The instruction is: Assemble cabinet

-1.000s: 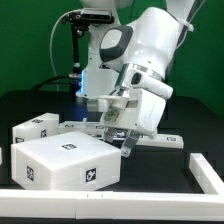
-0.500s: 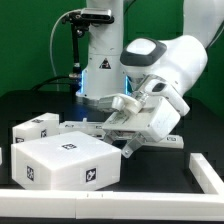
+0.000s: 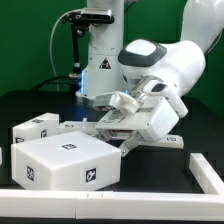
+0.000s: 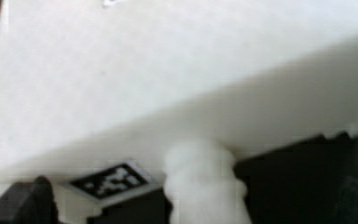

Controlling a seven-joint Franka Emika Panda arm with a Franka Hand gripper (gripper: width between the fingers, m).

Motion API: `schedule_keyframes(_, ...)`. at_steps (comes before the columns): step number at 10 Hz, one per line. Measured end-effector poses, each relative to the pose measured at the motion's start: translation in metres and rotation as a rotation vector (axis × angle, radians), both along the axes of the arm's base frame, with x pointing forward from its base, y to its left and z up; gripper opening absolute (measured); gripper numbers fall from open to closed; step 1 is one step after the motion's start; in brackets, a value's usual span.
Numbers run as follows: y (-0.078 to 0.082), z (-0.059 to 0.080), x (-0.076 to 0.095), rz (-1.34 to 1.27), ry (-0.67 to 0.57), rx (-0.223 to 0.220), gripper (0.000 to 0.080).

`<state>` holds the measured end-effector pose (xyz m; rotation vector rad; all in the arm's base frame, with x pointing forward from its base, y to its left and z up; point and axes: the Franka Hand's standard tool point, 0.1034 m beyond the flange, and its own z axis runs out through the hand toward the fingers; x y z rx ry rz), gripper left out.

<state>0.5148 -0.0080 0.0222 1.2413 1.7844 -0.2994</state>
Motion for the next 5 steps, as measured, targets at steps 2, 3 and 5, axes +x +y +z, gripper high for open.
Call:
schedule_keyframes(2,-0.0042,-0.0005,0.002,0.033,0.041,-0.036,0.0794)
schedule_keyframes(3,-0.0046,-0.0006,0.0018,0.033,0.042,-0.038,0.0794)
schedule_keyframes(5,-0.0079,-0.0021,0.0056,0.107,0.035,-0.074,0.0794)
